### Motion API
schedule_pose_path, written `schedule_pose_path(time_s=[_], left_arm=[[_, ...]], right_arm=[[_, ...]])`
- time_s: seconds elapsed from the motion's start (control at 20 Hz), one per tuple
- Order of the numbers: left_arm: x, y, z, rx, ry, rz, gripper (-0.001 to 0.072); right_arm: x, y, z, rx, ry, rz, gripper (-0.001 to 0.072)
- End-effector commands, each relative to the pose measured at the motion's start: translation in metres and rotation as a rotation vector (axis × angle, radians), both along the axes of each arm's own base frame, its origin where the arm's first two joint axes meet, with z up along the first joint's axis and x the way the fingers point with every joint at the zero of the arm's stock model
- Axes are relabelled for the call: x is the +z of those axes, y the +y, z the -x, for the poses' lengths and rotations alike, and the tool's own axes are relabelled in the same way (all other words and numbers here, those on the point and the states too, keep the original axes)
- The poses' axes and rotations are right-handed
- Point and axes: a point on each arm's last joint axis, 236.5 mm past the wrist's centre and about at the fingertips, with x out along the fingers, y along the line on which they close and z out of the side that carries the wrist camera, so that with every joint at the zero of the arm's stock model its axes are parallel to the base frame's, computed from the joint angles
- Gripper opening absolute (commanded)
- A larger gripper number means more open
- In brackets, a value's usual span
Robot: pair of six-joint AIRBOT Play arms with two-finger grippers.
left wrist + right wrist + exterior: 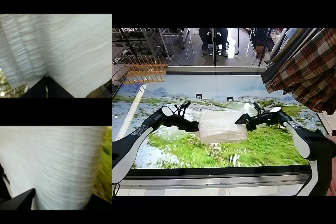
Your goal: Fold the clothes and pants, and hang the long-sleeved shirts on hangers.
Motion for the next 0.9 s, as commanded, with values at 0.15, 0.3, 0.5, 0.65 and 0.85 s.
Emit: schedule_pose_path(time_s=[0.15,0.3,0.5,0.65,0.85], left_arm=[[0.042,-0.002,0.043,-0.117,0.075,0.035,0.001],[0.103,0.003,0.073,-0.19,0.034,0.057,0.0011],[0.169,0.013,0.134,-0.316,0.003,0.065,0.0011],[0.194,0.014,0.144,-0.331,-0.085,0.063,0.0011],[0.198,0.014,0.144,-0.326,-0.102,0.062,0.0011]], right_arm=[[0.046,0.06,0.012,0.141,0.011,-0.125,0.0018],[0.13,0.017,-0.008,0.046,-0.12,-0.054,0.0017],[0.271,-0.122,-0.012,-0.299,-0.344,0.061,0.0016],[0.351,-0.258,0.017,-0.637,-0.48,0.176,0.0017],[0.375,-0.424,0.116,-1.039,-0.427,0.339,0.0017]])
